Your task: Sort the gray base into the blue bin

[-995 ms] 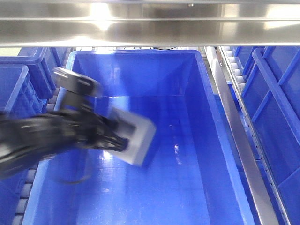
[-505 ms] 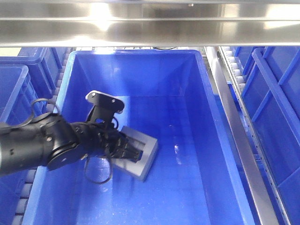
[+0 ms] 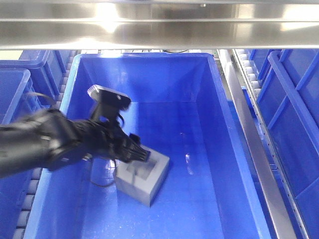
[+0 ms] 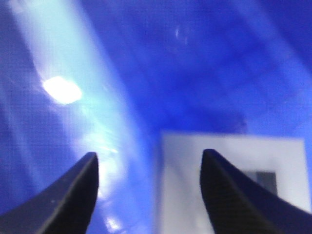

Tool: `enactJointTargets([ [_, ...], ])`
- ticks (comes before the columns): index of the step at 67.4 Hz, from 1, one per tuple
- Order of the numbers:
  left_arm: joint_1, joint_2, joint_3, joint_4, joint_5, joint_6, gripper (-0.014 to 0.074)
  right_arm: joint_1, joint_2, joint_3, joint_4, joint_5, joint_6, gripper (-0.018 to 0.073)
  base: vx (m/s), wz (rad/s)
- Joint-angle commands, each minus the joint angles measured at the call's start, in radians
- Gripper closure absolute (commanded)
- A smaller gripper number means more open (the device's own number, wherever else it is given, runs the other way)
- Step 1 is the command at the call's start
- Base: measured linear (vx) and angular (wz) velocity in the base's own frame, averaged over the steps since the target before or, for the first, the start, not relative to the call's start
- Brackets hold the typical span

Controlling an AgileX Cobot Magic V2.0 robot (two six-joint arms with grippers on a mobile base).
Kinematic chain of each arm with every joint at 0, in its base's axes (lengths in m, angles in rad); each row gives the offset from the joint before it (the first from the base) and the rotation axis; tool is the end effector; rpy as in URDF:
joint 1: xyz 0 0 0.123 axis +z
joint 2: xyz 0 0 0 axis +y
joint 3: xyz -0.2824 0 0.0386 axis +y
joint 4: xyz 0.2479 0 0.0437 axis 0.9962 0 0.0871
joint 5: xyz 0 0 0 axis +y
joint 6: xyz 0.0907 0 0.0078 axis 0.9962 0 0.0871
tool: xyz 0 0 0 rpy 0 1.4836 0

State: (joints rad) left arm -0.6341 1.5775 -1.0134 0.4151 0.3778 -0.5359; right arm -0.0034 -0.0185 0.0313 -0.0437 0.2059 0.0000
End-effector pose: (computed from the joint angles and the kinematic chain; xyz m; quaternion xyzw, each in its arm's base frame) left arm 0.2774 -0.1871 0.2433 0.1975 0.9079 -0.0741 0.3623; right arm 0.0556 -0.0010 0.1848 -0.0119 0.7519 -0.0186 0.6589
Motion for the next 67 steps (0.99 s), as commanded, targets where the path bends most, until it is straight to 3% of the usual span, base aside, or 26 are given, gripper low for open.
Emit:
enactJointTargets([
  [1,-0.007,-0.113,0.014,-0.001,-0.030,0.006,0.0147,-0.002,-0.007,0.006,-0.009,-0.081,-0.012,0.0564,0.00,0.00],
  [22,-0.007,-0.488,0.236,0.008,-0.107,0.007,0.0147,-0.002,-0.007,0.006,-0.009,-0.081,-0.012,0.0564,0.00,0.00],
  [34,-0.007,-0.719,0.310,0.008,-0.045,0.009,0.0147,-0.002,-0.007,0.006,-0.009,-0.079,-0.012,0.0564,0.00,0.00],
  [48,-0.007,-0.985,0.369,-0.010,0.065,0.067,0.0148,-0.002,-0.007,0.006,-0.009,-0.080,-0.012,0.0564,0.00,0.00],
  [57,-0.007,-1.135,0.416,-0.066,0.117,0.129,0.0148,-0.002,-0.007,0.006,-0.009,-0.080,-0.012,0.0564,0.00,0.00],
  [67,-0.007,-1.276,0.469,-0.195,0.133,0.249,0.0148,-0.002,-0.007,0.006,-0.009,-0.080,-0.012,0.0564,0.00,0.00],
])
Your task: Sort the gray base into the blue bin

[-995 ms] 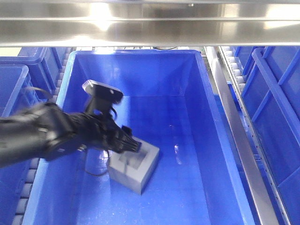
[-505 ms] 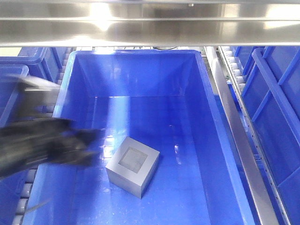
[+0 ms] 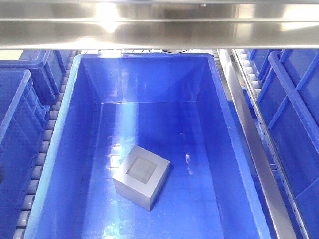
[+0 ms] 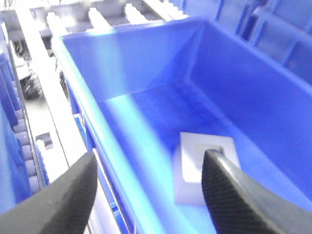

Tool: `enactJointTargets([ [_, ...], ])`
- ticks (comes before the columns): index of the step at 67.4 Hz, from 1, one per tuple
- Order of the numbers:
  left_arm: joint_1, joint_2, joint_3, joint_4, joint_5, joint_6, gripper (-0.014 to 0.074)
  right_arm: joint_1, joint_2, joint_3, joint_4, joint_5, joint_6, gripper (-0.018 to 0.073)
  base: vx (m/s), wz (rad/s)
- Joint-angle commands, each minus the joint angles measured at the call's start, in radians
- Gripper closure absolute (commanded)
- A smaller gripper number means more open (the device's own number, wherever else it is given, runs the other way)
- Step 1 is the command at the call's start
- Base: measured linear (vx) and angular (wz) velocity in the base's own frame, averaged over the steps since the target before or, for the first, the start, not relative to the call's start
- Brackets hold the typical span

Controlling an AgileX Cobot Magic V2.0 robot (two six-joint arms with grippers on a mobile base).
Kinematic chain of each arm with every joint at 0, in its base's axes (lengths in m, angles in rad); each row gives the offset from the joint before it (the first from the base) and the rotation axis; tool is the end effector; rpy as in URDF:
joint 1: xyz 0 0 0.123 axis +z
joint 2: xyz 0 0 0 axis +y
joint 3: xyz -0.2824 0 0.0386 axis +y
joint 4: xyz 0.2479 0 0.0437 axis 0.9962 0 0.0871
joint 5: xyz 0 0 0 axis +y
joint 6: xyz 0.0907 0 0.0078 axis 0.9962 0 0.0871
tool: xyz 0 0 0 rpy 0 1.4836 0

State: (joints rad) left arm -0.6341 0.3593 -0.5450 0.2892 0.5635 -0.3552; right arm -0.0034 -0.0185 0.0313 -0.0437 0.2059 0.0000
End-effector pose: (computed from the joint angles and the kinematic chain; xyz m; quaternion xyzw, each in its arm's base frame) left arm 0.0658 -0.0311 0.3229 0.1615 0.7788 -0.1622 0.5840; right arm 0.0556 -0.0010 0.1848 -0.0119 0.7519 -0.0186 0.6589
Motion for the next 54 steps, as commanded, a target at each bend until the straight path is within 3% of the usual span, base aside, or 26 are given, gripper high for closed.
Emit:
enactJointTargets([
  [1,-0.006,-0.075,0.006,-0.090,-0.053,0.087,0.0148,-0.002,-0.007,0.006,-0.009,-0.080,-0.012,0.0564,0.00,0.00],
  [14,-0.006,-0.183,0.075,-0.236,-0.051,0.223,0.0190,-0.002,-0.007,0.006,-0.009,-0.080,-0.012,0.0564,0.00,0.00],
  [22,-0.006,-0.194,0.096,-0.270,-0.051,0.237,0.0356,-0.002,-0.007,0.006,-0.009,-0.080,-0.012,0.0564,0.00,0.00],
  [30,-0.006,-0.194,0.096,-0.267,-0.058,0.238,0.0607,-0.002,-0.007,0.006,-0.009,-0.080,-0.012,0.0564,0.00,0.00],
  [54,-0.006,-0.194,0.096,-0.289,-0.002,0.235,0.0605,-0.002,-0.007,0.006,-0.009,-0.079,-0.012,0.0564,0.00,0.00],
])
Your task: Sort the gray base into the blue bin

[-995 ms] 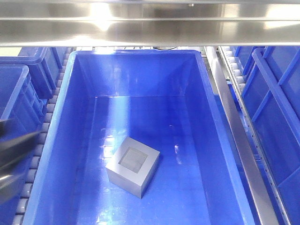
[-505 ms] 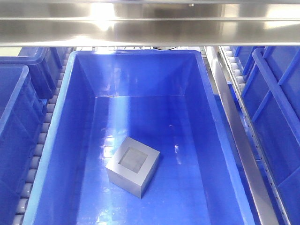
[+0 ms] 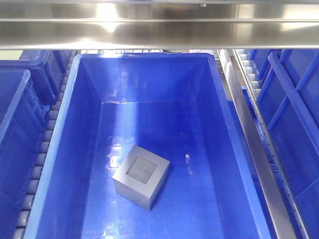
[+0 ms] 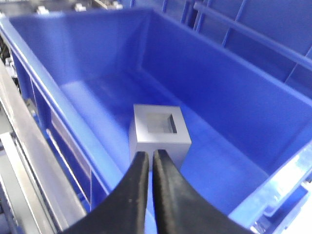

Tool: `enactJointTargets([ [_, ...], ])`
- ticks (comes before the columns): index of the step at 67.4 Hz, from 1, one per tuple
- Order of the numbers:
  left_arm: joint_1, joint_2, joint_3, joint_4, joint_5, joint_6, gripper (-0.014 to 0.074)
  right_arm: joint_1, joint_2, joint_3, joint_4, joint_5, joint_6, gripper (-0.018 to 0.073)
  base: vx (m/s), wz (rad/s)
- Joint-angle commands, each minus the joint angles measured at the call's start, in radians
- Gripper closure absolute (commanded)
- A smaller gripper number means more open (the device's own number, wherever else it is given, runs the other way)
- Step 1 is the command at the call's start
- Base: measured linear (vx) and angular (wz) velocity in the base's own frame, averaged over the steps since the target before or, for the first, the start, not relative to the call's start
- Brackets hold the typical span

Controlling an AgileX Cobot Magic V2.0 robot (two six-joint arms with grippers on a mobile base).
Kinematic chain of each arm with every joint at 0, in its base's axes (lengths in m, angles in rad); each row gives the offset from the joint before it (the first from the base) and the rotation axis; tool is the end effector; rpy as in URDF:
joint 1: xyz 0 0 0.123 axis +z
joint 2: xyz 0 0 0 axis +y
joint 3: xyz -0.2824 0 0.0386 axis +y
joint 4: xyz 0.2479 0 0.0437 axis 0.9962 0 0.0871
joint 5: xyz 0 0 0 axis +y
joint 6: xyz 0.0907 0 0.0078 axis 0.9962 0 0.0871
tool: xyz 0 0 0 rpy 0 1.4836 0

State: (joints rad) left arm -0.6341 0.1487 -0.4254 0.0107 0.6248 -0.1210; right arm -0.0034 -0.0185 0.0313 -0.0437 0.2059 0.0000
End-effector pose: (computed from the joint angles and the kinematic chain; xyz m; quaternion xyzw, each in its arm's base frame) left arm 0.0333 -0.0238 0.2892 0.2027 0.7667 -0.2198 0.5681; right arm 0.0556 -0.0010 0.1848 -0.0119 0.7519 -0.0186 0.6589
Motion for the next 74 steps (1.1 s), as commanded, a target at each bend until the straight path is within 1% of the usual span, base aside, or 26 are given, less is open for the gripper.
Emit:
enactJointTargets([
  [1,-0.006,0.016,-0.024,-0.011,-0.063,0.000,0.0605,-0.002,-0.007,0.006,-0.009,-0.079,-0.012,0.0564,0.00,0.00],
  [45,-0.006,0.016,-0.024,-0.011,-0.065,0.000,0.0605,-0.002,-0.007,0.006,-0.009,-0.079,-0.012,0.0564,0.00,0.00],
  [51,0.001,0.016,-0.024,0.005,-0.071,0.003,0.0605,-0.002,-0.007,0.006,-0.009,-0.079,-0.012,0.0564,0.00,0.00],
  [58,0.059,0.016,-0.024,0.010,-0.094,0.003,0.0605,-0.002,-0.007,0.006,-0.009,-0.079,-0.012,0.0564,0.00,0.00],
  [70,0.255,0.016,-0.024,0.011,-0.172,0.003,0.0605,-0.002,-0.007,0.006,-0.009,-0.079,-0.012,0.0564,0.00,0.00],
  [74,0.312,0.016,-0.024,0.011,-0.184,0.003,0.0605,-0.002,-0.007,0.006,-0.009,-0.079,-0.012,0.0564,0.00,0.00],
])
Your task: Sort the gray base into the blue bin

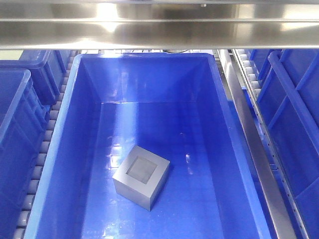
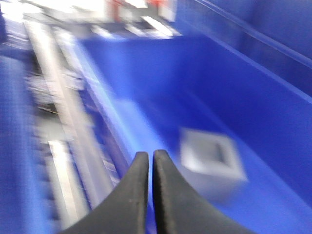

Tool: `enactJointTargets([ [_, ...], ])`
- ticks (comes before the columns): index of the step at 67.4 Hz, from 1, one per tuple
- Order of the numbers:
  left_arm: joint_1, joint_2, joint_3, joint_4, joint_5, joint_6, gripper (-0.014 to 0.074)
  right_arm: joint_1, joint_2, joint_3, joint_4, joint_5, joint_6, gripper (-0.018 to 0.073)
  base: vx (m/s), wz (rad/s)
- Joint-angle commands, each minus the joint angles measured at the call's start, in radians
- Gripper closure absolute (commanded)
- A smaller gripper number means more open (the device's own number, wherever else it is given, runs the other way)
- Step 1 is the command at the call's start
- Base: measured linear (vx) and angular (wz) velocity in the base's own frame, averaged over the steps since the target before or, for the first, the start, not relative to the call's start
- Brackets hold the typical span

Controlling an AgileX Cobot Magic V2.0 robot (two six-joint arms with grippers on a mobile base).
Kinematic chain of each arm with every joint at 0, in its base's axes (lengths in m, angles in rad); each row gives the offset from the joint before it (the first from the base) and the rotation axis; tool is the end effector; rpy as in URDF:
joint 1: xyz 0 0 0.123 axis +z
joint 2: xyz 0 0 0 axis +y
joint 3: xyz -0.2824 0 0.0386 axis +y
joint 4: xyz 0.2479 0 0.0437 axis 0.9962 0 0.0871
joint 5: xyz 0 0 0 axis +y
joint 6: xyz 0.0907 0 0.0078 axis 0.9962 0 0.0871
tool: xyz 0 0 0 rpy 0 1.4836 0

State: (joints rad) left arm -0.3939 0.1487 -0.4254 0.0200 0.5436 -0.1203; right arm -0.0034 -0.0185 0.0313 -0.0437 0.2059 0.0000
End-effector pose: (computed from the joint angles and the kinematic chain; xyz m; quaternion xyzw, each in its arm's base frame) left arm 0.0396 -0.0154 0.2964 0.1079 0.7600 -0.1538 0.6221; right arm 0.0556 -0.0010 0.1848 -0.0119 0.7519 -0.0186 0.6589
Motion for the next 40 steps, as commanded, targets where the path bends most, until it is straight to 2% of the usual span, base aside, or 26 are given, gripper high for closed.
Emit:
enactJointTargets([
  [1,0.093,0.016,-0.024,0.002,-0.105,0.002,0.0605,-0.002,-0.007,0.006,-0.009,-0.079,-0.012,0.0564,0.00,0.00],
  [11,0.245,0.016,0.003,0.009,-0.142,0.009,0.0605,-0.002,-0.007,0.006,-0.009,-0.079,-0.012,0.0564,0.00,0.00],
  [22,0.396,-0.029,0.183,0.009,-0.354,0.012,0.0605,-0.002,-0.007,0.006,-0.009,-0.079,-0.012,0.0564,0.00,0.00],
  [31,0.461,-0.094,0.340,0.002,-0.485,0.011,0.0605,-0.002,-0.007,0.006,-0.009,-0.079,-0.012,0.0564,0.00,0.00],
  [40,0.476,-0.171,0.445,0.002,-0.554,0.010,0.0605,-0.002,-0.007,0.006,-0.009,-0.079,-0.012,0.0564,0.00,0.00],
])
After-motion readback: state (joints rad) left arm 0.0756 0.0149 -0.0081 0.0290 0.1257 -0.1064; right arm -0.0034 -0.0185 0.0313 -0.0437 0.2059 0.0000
